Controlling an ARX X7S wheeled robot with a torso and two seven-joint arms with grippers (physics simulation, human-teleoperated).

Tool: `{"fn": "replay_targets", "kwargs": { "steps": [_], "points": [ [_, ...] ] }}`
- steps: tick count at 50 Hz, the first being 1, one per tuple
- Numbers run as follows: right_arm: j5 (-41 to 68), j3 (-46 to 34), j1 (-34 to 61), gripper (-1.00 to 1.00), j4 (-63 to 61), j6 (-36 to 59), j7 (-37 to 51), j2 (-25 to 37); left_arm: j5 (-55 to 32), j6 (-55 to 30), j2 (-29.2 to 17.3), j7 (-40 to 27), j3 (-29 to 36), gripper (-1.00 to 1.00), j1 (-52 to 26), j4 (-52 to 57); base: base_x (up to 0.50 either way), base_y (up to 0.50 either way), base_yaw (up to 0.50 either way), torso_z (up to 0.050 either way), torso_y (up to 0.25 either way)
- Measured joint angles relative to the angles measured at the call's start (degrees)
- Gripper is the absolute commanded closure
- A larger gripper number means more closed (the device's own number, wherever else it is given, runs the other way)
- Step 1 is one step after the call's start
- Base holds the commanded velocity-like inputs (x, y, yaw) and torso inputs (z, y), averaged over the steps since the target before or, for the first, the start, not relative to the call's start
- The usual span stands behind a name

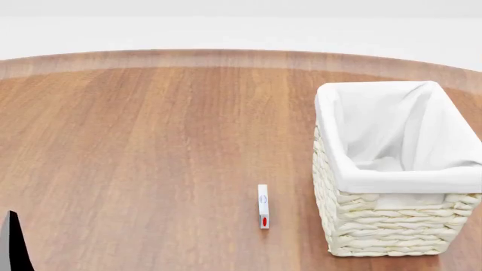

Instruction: Pick up the tomato sauce, and put it in the basket.

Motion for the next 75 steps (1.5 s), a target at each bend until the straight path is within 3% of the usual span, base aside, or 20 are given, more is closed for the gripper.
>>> {"fn": "replay_targets", "kwargs": {
  "steps": [16, 37, 58, 75],
  "points": [
    [-1.87, 0.96, -4.51, 1.0, -17.23, 3.98, 3.53, 3.4, -0.14, 1.05, -0.34, -0.19, 0.07, -1.0, 0.97, 0.41, 0.0, 0.0, 0.0, 0.0, 0.0],
    [-5.88, 3.19, -5.29, 1.0, -29.2, 5.01, 6.97, 5.69, 0.02, 1.38, -0.56, -0.45, 0.8, -1.0, 1.08, 0.37, 0.0, 0.0, 0.0, 0.0, 0.0],
    [-8.18, 4.03, 13.97, 1.0, -34.34, 13.77, 5.28, 5.15, 0.46, 1.37, -0.84, -1.03, 1.3, -1.0, 1.49, 0.75, 0.0, 0.0, 0.0, 0.0, 0.0],
    [-8.25, 5.01, 34.76, 1.0, -20.99, 16.7, 2.2, 4.69, 0.93, 1.65, -1.48, -1.69, 1.05, -1.0, 2.82, 2.03, 0.0, 0.0, 0.0, 0.0, 0.0]
  ]
}}
